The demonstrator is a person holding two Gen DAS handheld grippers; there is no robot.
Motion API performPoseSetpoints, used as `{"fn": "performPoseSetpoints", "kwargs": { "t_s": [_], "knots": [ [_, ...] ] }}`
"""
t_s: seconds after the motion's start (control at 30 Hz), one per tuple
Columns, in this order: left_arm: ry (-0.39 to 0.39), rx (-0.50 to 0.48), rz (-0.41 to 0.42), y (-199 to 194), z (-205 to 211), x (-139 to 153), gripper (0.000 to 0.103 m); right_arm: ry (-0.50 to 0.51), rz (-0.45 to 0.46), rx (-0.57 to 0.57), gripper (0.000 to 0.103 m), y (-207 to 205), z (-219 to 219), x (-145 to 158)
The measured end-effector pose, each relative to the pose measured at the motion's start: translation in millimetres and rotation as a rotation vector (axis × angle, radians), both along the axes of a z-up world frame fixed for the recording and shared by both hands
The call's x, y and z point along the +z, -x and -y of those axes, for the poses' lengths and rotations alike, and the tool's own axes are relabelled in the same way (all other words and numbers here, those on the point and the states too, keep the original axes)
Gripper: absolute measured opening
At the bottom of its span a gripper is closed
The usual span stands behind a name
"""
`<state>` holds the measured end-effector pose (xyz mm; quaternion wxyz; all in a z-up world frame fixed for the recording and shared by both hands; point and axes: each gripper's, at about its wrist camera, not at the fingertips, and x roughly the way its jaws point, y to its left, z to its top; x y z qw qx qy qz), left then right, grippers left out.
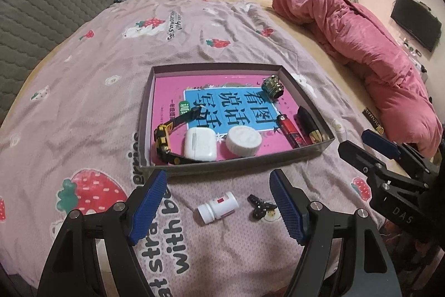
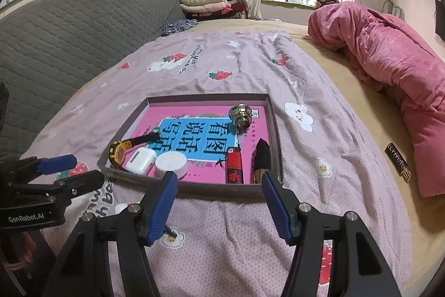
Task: Organize rigid objects
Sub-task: 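Withdraw both open tools from the tray toward the pill bottle and black clip, then grasp the white pill bottle with the left tool while the right tool grasps the black clip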
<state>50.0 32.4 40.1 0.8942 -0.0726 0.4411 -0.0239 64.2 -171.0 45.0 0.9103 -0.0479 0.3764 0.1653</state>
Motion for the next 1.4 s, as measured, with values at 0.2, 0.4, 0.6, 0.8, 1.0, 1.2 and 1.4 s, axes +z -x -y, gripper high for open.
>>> {"fn": "performPoseSetpoints", "kwargs": {
  "t_s": [0.2,0.4,0.6,0.8,1.0,1.2,1.4],
  "knots": [
    [-0.014,0.005,-0.034,9,-1,-12,0.078,0.02,-0.016,0.018,0.062,7,-4,-8],
    [-0.03,0.007,-0.072,16,-3,-28,0.078,0.046,-0.029,0.047,0.062,15,-11,-16],
    [-0.032,-0.008,-0.112,20,2,-40,0.078,0.084,-0.058,0.094,0.062,23,-22,-31],
    [-0.04,-0.009,-0.138,20,3,-50,0.078,0.106,-0.089,0.119,0.062,27,-30,-42],
    [-0.03,-0.01,-0.163,19,3,-59,0.078,0.123,-0.126,0.144,0.062,32,-39,-54],
    [-0.029,-0.014,-0.188,18,5,-69,0.078,0.126,-0.142,0.158,0.062,35,-42,-61],
    [-0.034,-0.023,-0.2,16,6,-75,0.078,0.131,-0.164,0.157,0.062,34,-44,-68]
  ]
}}
